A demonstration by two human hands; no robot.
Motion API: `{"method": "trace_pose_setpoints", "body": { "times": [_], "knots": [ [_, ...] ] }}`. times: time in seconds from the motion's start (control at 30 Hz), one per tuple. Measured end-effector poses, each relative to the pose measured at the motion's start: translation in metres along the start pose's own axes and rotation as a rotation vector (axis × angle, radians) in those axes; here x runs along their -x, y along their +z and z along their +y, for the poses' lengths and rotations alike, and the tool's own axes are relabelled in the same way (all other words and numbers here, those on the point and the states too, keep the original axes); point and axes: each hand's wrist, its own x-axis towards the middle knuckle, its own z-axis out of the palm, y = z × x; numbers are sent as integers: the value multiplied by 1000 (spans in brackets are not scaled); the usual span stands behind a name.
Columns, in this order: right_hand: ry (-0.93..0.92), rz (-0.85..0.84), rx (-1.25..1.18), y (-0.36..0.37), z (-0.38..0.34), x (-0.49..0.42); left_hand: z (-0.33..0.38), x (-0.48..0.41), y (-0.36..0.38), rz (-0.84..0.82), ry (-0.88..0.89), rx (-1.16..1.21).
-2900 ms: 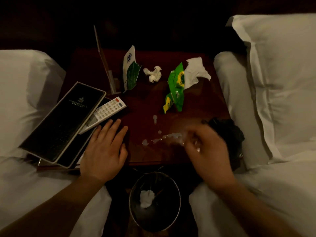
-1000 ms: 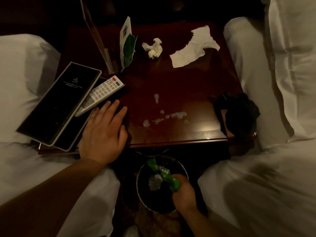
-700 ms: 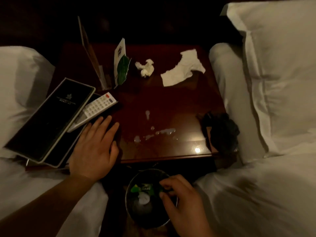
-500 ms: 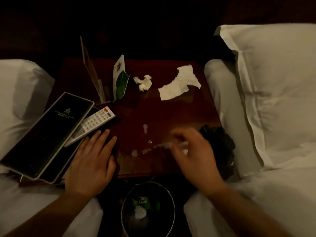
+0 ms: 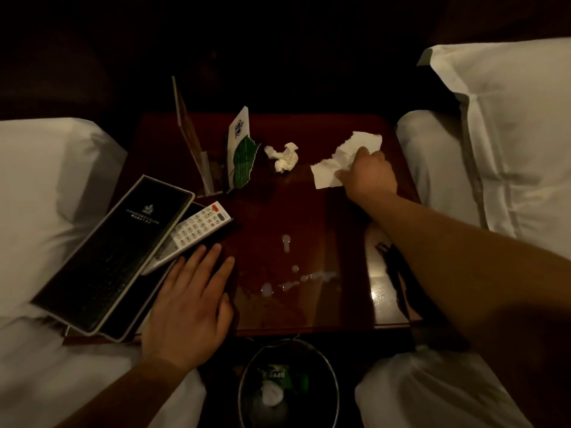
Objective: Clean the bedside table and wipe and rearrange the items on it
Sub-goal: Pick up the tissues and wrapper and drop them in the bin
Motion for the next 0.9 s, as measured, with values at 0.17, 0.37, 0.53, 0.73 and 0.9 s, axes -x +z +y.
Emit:
{"method": "trace_pose_setpoints", "body": {
  "times": [0.17,0.37,0.53,0.73,0.9],
  "knots": [
    [-40,54,-100,-3,6,7,0,1,1,-10,-6,-3],
    [-191,161,-426,-23,10,72,1,2,-1,-13,-14,-11],
    [-265,85,-732,-35,20,176,2,0,-2,-13,-23,-18],
    [-450,-135,-986,-16,39,292,3,1,0,9,-27,-21],
    [-225,-257,-953,61,56,332,2,1,1,24,-21,-23]
  ]
}}
